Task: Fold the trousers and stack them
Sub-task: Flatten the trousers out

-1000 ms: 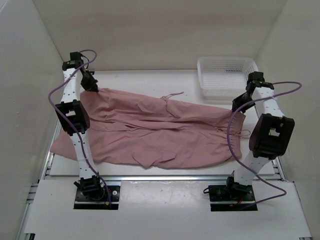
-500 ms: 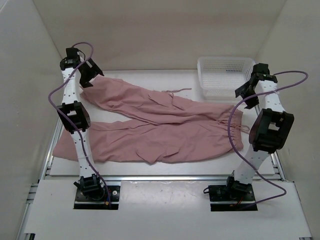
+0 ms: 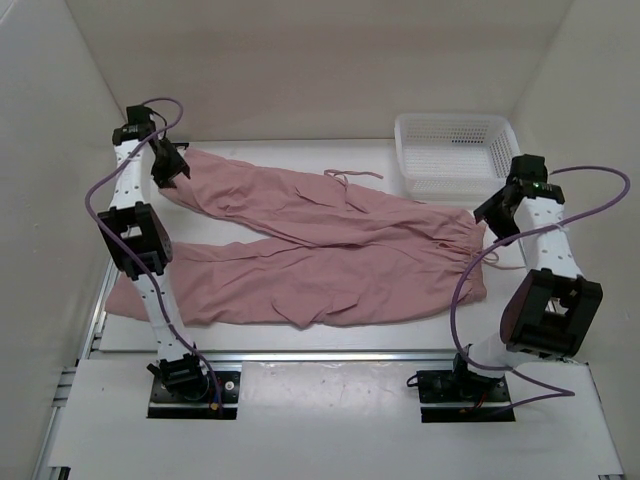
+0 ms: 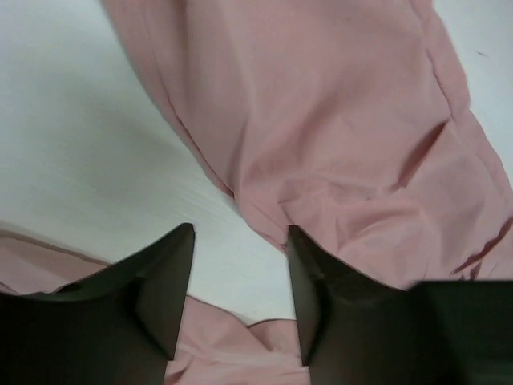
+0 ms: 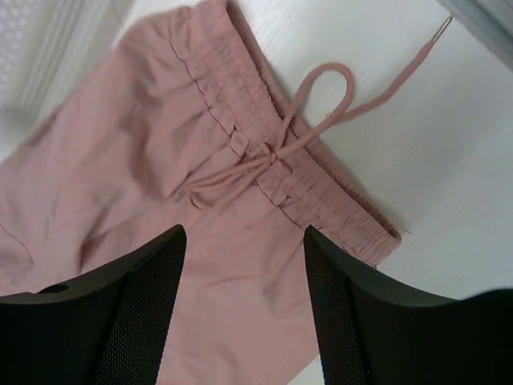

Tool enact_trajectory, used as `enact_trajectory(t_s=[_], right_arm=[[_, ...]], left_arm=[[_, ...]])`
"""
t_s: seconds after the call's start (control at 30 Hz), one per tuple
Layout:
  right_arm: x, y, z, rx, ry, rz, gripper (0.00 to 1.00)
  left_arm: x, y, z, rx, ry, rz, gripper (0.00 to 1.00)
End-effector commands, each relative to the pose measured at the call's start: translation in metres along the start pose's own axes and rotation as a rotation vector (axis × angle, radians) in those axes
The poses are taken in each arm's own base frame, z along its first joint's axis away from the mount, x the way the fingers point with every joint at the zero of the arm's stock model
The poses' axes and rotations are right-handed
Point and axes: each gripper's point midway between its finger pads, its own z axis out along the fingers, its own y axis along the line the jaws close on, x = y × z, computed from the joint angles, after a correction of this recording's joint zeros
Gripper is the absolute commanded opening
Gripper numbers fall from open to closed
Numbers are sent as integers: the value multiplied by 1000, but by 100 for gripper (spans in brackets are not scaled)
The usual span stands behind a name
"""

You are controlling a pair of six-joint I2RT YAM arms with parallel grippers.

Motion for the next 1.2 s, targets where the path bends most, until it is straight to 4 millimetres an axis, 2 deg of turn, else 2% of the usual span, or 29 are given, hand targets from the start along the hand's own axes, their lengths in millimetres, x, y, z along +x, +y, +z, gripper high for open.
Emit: enact_trajectory(t_s=[0.0,0.07,0.2,0.33,0.4,0.43,0.47,0.5,0.53,0.6,0.63,0.67,0.7,0.73,0.77,0.8,0.87,0.9,0.93,0.97,1.0,1.07,1.1,1.13,1.17], right_arm=[[14,-1,-3,-40,34,-33,65],[29,-4,2,-46,83,-26,68],[48,-8,16,-60,181,-8,72],[53,-12,33,-42,235,16,76],[57,-12,37,-41,260,16,76],[57,-11,42,-40,262,16,76],[59,-9,44,-48,271,17,76],[62,-11,45,-42,279,17,76],[62,-11,45,-42,280,17,76],[62,-11,45,-42,280,17,76],[62,-11,45,-42,280,17,76],[59,-12,44,-38,263,16,76],[58,-14,41,-29,256,15,77],[58,-14,41,-29,256,15,77],[57,-14,39,-35,249,15,77],[57,-14,39,-35,249,15,77],[57,-14,39,-35,249,15,77],[57,-14,36,-35,249,15,77],[57,-14,36,-35,249,15,77],[57,-14,36,-35,249,15,77],[56,-14,33,-42,240,7,77],[56,-15,30,-41,241,6,77],[55,-15,28,-50,232,-11,77],[52,-14,23,-63,216,-21,77],[51,-12,19,-81,213,-29,77]], left_arm=[[16,15,13,-60,41,-7,65],[30,18,32,-63,102,-23,76],[46,22,60,-72,169,-49,89],[45,18,77,-56,180,-60,91],[47,18,87,-52,193,-62,77],[43,15,88,-39,186,-62,63],[46,16,92,-43,196,-63,42],[44,15,91,-39,188,-62,11],[49,16,91,-39,208,-65,10],[47,18,75,-55,189,-61,10],[54,37,76,-118,194,-85,10],[42,39,58,-120,137,-89,10],[43,42,53,-134,125,-99,10],[54,56,52,-160,145,-112,10],[52,62,46,-160,132,-124,10],[48,59,32,-150,110,-123,10],[49,67,23,-170,100,-130,10],[45,65,14,-162,82,-130,10],[46,66,8,-173,84,-129,15],[47,66,4,-174,86,-129,26],[44,66,-6,-179,71,-128,54],[48,68,-17,-186,66,-127,75],[57,73,-20,-206,77,-143,88],[58,71,-40,-193,47,-155,100],[74,75,-36,-185,69,-157,100]])
